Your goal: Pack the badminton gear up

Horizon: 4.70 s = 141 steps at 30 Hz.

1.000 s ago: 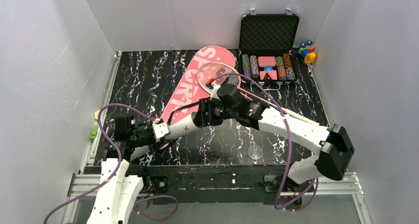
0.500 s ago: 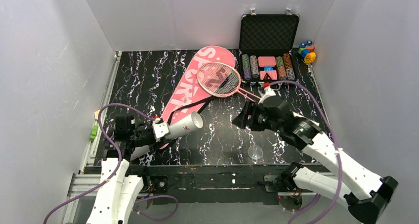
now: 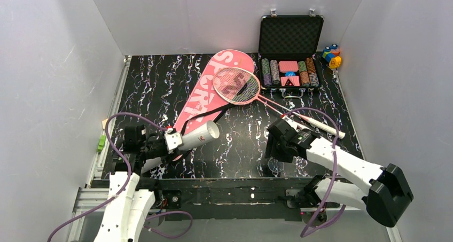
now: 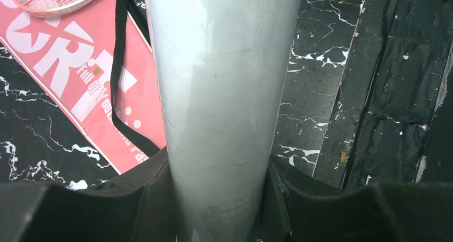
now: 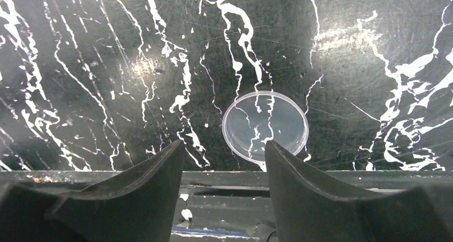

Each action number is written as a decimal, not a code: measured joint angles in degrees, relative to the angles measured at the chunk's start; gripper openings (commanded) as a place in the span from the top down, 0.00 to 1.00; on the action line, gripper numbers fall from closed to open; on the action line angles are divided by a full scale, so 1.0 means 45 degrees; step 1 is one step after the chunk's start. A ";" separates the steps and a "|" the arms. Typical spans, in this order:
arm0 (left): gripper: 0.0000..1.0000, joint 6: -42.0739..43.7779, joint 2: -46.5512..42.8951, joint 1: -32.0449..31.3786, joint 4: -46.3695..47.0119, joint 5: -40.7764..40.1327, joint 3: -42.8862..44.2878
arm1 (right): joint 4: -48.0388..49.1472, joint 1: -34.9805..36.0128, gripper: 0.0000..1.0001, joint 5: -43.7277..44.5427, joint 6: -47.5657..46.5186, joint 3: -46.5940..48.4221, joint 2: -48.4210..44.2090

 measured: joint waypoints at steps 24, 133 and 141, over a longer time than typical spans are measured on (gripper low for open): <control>0.94 -0.0029 -0.0389 0.0000 -0.0034 0.0180 -0.0068 | 0.1030 0.1982 0.79 0.0811 0.1263 0.0301 0.3672; 0.97 0.1394 -0.0534 0.0005 -0.0879 0.0753 -0.0092 | 0.9680 0.2414 0.60 -0.8393 -0.0529 0.3322 0.1049; 0.98 0.1394 -0.0534 0.0005 -0.0879 0.0767 -0.0092 | 0.9743 0.2001 0.67 -0.8165 -0.0325 0.2832 0.0413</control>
